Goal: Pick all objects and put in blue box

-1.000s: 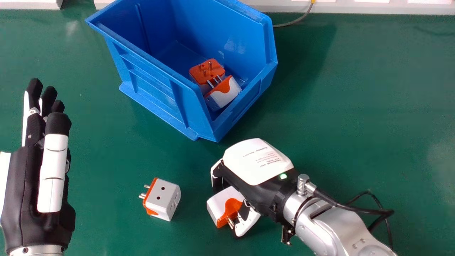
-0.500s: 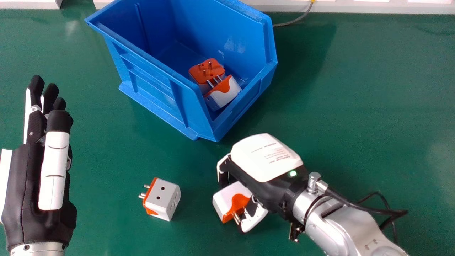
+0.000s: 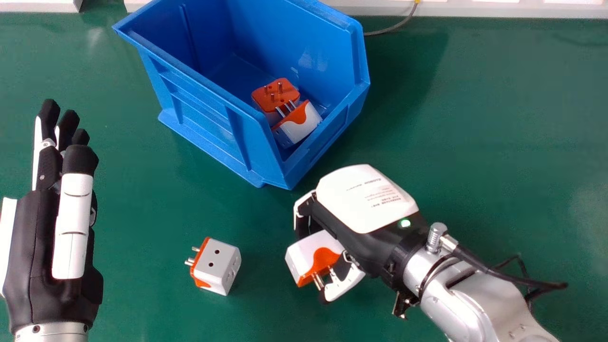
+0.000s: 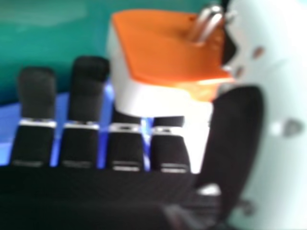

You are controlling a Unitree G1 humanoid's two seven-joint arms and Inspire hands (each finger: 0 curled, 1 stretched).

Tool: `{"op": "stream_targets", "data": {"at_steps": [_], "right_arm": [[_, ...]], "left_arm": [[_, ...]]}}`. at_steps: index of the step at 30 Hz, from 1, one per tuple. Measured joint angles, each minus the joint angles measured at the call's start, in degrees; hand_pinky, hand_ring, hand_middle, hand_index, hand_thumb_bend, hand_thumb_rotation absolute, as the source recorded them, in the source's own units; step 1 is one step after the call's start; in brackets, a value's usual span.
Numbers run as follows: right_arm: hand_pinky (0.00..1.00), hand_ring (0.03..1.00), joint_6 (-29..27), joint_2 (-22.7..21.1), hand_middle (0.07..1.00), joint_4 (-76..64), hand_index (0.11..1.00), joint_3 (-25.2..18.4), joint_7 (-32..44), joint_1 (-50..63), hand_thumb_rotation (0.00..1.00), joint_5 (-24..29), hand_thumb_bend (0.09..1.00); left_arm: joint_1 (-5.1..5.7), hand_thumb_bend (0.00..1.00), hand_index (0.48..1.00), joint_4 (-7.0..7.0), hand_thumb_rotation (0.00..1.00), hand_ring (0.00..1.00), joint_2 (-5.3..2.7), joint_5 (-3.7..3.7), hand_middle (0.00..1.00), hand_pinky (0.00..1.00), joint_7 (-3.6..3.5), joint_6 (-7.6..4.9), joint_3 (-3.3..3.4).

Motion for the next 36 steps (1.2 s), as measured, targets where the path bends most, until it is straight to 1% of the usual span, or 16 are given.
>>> {"op": "stream_targets", "data": {"at_steps": [3,5,8,13,14,17,25,30,31,32,36], "right_arm": [[0.29,0.373,-0.42,-0.14,0.481,-2.0,0.488,-1.42,-1.04,1.68,0.0,0.84,0.514],[0.29,0.387,-1.47,-0.38,0.484,-3.05,0.495,-2.54,-2.45,2.98,0.0,1.96,0.506],[0.29,0.396,-2.41,-1.32,0.488,-5.13,0.501,-4.24,-2.44,4.16,0.0,2.76,0.501],[0.3,0.404,-2.95,-2.29,0.499,-8.8,0.5,-8.32,-2.53,6.01,0.0,5.27,0.497],[0.3,0.408,-3.12,-2.34,0.505,-9.53,0.5,-9.22,-2.53,6.23,0.0,6.06,0.496],[0.3,0.411,-3.65,-2.58,0.509,-10.77,0.499,-10.99,-2.5,6.32,0.0,6.34,0.495],[0.3,0.399,-2.33,-2.41,0.498,-12.52,0.493,-15.3,-1.34,6.26,0.0,6.78,0.494],[0.3,0.393,-2.34,-2.25,0.492,-12.5,0.496,-16.43,-1.49,4.91,0.0,7.14,0.494],[0.3,0.393,-2.38,-2.17,0.492,-12.47,0.496,-16.44,-1.72,4.28,0.0,7.11,0.494],[0.3,0.396,-2.45,-2.1,0.499,-12.42,0.499,-16.48,-2.02,3.57,0.0,7.11,0.494],[0.3,0.401,-3.36,-1.97,0.509,-11.75,0.503,-16.99,-2.73,0.53,0.0,7.21,0.492]], "left_arm": [[-0.04,0.75,1.0,0.02,1.0,1.0,0.0,0.0,1.0,1.0,0.01,0.06,0.03],[-0.03,0.75,1.0,0.02,1.0,1.0,-0.05,0.0,1.0,1.0,0.02,0.1,0.02],[-0.11,0.75,1.0,0.03,1.0,1.0,-0.1,0.04,1.0,1.0,0.02,0.16,-0.01],[-0.26,0.75,1.0,0.06,1.0,1.0,-0.14,0.09,1.0,1.0,0.17,0.38,-0.01],[-0.29,0.74,1.0,0.09,1.0,1.0,-0.14,0.08,1.0,1.0,0.07,0.38,-0.02],[-0.48,0.74,1.0,0.26,1.0,1.0,-0.12,0.07,1.0,1.0,-0.07,0.36,-0.03],[-0.57,0.73,1.0,0.28,1.0,1.0,-0.14,0.18,1.0,1.0,0.13,0.36,0.0],[-0.65,0.73,1.0,0.28,1.0,1.0,-0.14,0.22,1.0,1.0,0.23,0.37,-0.01],[-0.66,0.73,1.0,0.28,1.0,1.0,-0.14,0.58,1.0,1.0,0.28,0.37,-0.01],[-0.66,0.73,1.0,0.28,1.0,1.0,-0.14,0.68,1.0,1.0,0.29,0.36,-0.02],[-0.66,0.73,1.0,0.31,1.0,1.0,-0.15,0.7,1.0,1.0,0.19,0.35,-0.01]]}}
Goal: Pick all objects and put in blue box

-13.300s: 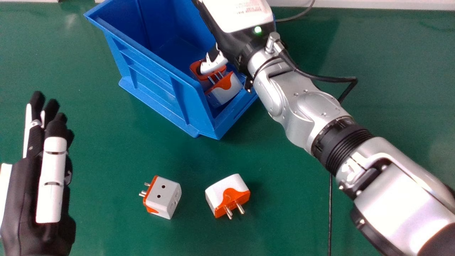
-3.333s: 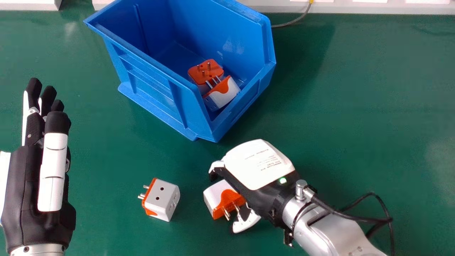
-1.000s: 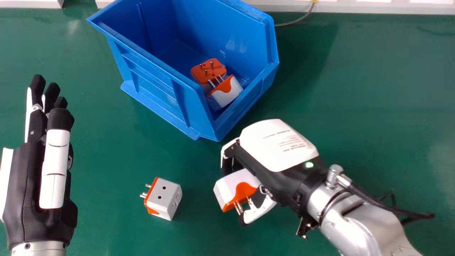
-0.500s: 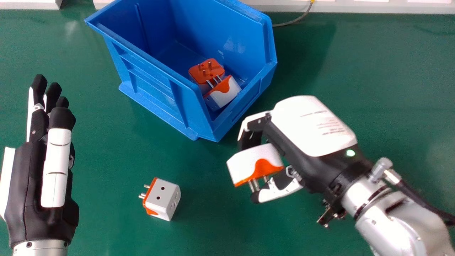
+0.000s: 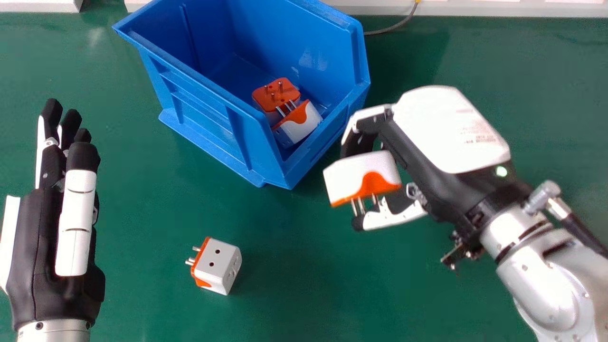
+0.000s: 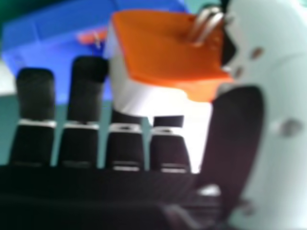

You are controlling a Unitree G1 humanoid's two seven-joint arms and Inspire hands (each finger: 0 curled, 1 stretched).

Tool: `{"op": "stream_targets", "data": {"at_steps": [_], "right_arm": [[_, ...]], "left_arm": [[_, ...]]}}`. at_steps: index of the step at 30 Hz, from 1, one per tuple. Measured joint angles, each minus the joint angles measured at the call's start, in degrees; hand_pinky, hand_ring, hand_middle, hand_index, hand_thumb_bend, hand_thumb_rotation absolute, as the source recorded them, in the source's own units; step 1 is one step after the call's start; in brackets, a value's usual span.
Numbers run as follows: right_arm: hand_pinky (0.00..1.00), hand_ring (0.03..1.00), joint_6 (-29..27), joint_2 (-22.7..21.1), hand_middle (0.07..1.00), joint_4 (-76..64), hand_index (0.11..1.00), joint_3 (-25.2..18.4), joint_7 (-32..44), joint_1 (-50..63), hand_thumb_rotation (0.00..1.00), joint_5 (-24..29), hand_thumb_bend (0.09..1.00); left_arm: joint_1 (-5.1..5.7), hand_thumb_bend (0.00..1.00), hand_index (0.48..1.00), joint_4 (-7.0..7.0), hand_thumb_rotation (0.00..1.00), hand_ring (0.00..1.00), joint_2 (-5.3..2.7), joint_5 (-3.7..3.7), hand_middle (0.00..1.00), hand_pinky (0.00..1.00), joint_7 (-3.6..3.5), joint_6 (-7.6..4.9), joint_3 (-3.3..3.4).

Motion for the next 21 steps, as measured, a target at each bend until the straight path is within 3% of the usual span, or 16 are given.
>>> {"op": "stream_targets", "data": {"at_steps": [7,10,21], "right_arm": [[0.29,0.404,-0.09,1.08,0.516,2.51,0.506,-0.02,-1.03,-5.42,0.0,-0.19,0.492],[0.3,0.406,-0.02,1.98,0.521,3.94,0.505,0.18,-1.19,-7.74,0.0,-0.5,0.491],[0.3,0.411,-0.61,4.45,0.532,13.6,0.504,2.22,-4.75,-18.46,0.0,-1.3,0.491]], "left_arm": [[0.03,0.73,1.0,0.0,1.0,1.0,-0.2,0.07,1.0,1.0,0.32,0.06,-0.35],[-0.04,0.73,1.0,0.04,1.0,1.0,-0.26,0.47,1.0,1.0,0.65,0.05,-0.43],[-0.59,0.72,1.0,0.62,1.0,1.0,-0.01,0.45,1.0,1.0,0.82,0.14,-0.38]]}}
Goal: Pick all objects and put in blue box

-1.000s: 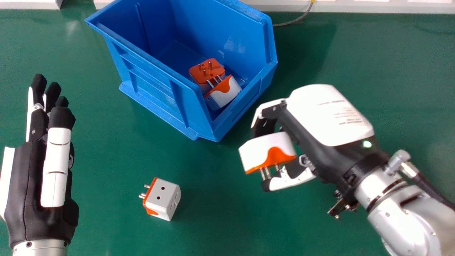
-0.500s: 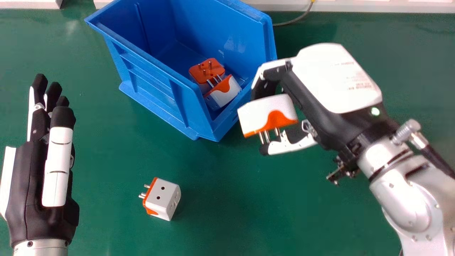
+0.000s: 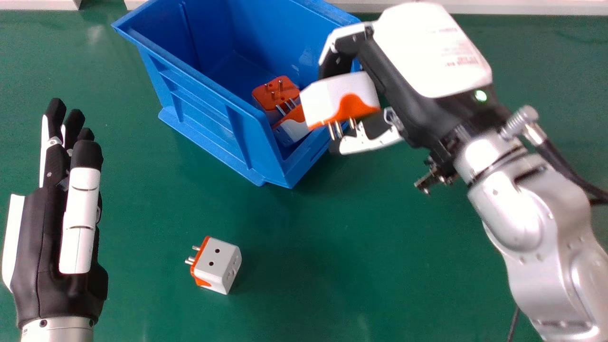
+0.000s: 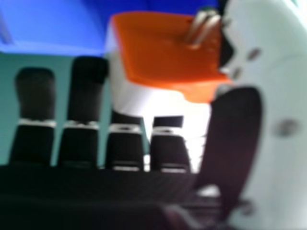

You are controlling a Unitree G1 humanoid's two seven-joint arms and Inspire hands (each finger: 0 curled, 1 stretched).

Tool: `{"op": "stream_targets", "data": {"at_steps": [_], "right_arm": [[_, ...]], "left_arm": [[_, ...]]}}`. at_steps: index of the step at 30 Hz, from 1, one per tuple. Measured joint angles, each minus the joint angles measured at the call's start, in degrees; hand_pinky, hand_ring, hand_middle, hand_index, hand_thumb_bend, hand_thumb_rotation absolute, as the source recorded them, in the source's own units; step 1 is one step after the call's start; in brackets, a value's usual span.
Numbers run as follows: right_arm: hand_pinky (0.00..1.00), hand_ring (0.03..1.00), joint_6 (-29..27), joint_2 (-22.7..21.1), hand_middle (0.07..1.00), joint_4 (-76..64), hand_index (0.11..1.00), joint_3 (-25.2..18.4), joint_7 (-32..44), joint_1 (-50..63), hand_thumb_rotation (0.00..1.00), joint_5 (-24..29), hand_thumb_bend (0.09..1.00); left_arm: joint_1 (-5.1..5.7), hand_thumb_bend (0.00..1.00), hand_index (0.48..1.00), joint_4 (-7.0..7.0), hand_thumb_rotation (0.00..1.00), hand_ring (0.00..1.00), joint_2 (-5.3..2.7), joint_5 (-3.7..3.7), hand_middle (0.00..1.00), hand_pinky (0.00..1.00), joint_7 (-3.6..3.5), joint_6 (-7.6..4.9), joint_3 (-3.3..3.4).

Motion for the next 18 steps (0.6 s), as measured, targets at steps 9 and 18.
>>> {"op": "stream_targets", "data": {"at_steps": [9,18], "right_arm": [[0.3,0.412,-1.77,3.27,0.53,11.7,0.512,3.07,-4.89,-8.36,0.0,0.2,0.49],[0.28,0.419,-1.74,6.96,0.541,27.15,0.521,6.9,-8.53,-16.84,0.0,-0.23,0.487]], "left_arm": [[0.09,0.72,1.0,0.0,1.0,1.0,0.5,0.01,1.0,1.0,-1.07,0.2,0.06],[0.12,0.73,1.0,-0.04,1.0,1.0,0.43,0.68,1.0,1.0,-0.98,0.35,-0.17]]}}
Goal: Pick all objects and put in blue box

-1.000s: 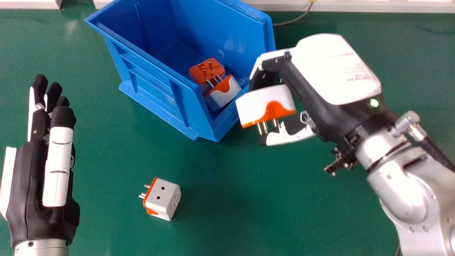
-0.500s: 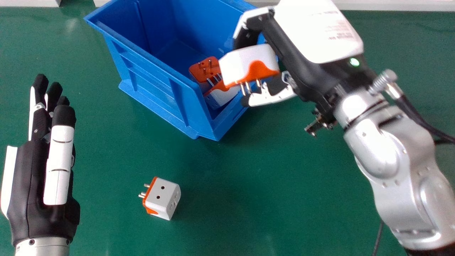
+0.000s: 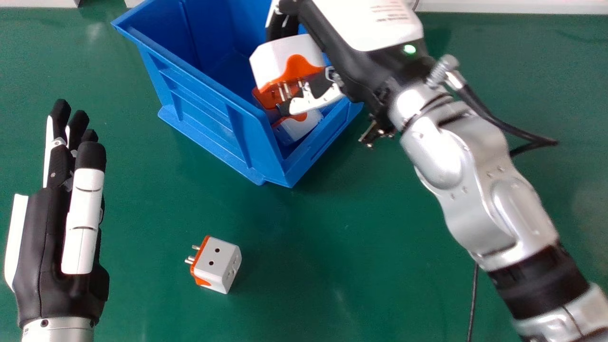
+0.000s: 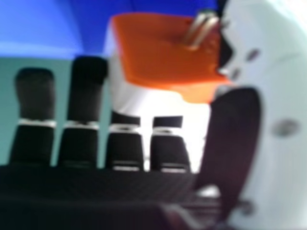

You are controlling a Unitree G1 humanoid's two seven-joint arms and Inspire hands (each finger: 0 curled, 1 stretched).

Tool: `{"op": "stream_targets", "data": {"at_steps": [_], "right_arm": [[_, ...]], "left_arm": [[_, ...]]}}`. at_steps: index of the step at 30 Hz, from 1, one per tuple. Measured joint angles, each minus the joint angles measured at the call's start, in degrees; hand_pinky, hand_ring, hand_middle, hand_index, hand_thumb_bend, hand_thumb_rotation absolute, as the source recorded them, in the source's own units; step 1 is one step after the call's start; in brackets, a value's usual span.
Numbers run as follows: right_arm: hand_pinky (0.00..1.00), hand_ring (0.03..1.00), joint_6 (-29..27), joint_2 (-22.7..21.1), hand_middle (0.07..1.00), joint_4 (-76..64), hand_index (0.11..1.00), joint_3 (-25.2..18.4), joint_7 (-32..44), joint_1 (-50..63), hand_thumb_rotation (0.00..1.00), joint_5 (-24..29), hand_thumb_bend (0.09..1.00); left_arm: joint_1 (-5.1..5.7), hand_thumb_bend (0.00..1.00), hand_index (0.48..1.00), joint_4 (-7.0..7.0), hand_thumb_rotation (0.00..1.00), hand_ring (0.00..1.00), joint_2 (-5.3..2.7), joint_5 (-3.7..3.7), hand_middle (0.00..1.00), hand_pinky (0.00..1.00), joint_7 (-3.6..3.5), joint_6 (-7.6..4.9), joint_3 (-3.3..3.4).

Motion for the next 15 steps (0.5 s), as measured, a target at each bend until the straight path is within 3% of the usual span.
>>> {"op": "stream_targets", "data": {"at_steps": [7,15], "right_arm": [[0.28,0.429,-0.69,1.94,0.557,12.77,0.515,3.49,-3.85,-5.49,0.0,-1.06,0.487],[0.28,0.432,-0.17,4.34,0.563,26.25,0.51,6.56,-8.24,-12.88,0.0,-1.44,0.487]], "left_arm": [[-0.8,0.74,1.0,0.22,1.0,1.0,0.05,-0.05,1.0,1.0,-0.16,-0.08,0.02],[-0.7,0.74,1.0,0.27,1.0,1.0,0.23,-0.01,1.0,1.0,-0.22,-0.04,0.19]]}}
